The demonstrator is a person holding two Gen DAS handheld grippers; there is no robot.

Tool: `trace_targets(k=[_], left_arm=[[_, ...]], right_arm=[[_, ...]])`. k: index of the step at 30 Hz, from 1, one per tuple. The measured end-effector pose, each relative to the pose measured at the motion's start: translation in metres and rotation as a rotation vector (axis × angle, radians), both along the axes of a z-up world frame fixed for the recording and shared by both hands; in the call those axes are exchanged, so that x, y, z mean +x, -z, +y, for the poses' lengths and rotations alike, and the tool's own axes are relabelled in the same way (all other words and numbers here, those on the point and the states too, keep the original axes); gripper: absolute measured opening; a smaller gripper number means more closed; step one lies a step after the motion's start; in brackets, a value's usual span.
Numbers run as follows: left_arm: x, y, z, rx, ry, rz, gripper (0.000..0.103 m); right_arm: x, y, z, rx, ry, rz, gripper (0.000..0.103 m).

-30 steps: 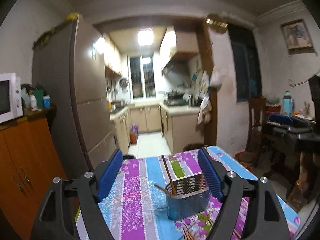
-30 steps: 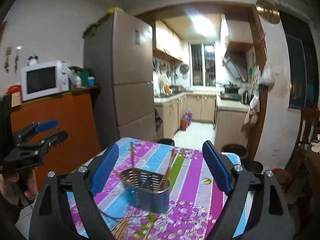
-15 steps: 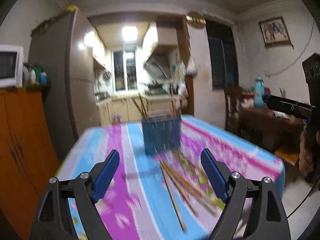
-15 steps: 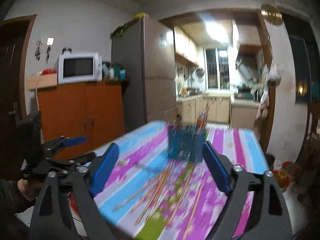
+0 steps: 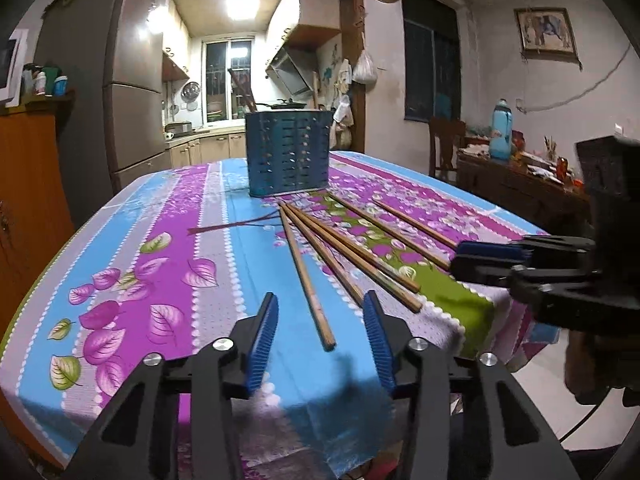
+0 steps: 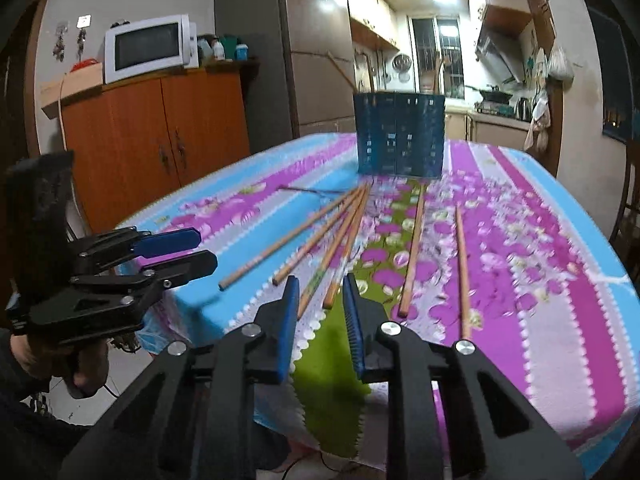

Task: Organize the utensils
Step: 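Withdraw both tools back toward the remaining chopsticks, then close the left tool on a chopstick while the right tool grasps another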

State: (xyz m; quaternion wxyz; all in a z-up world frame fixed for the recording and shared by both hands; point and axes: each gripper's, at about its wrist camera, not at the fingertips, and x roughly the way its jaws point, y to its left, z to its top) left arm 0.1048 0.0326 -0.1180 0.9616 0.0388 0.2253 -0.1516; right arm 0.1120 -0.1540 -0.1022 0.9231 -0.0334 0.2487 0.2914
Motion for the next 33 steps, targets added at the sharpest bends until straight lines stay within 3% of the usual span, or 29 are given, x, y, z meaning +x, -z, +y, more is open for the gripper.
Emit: trace_targets(k=[6,11,15,17,25,33], left_arm=[[0.001,0.013,-0.007,0.004,0.012,0.018,0.037],[0.004,0.016,-0.007,-0.001,0.005,0.026,0.022],[0.006,0.019,-0.011,0.017,0.009,0.021,0.021],[0.008,0.021,-0.012,0.022,0.010,0.027,0.014],[0.010,0.026,-0.007,0.031,-0.020,0.011,0.012],[0.005,0.030,-0.014,0.033,-0.040,-0.033,0.016]], right_arm=[[0.012,0.016,0.005,-0.009,0.014,0.036,0.018],[0.021,0.025,0.008,-0.019,0.016,0.053,0.011],[0.022,0.025,0.011,-0.028,0.019,0.041,0.009],[0.022,0.025,0.010,-0.034,0.027,0.035,0.006],[0.013,0.024,0.003,-0.040,0.043,0.020,0.006],[0.014,0.029,0.003,-0.021,0.052,-0.005,0.006]])
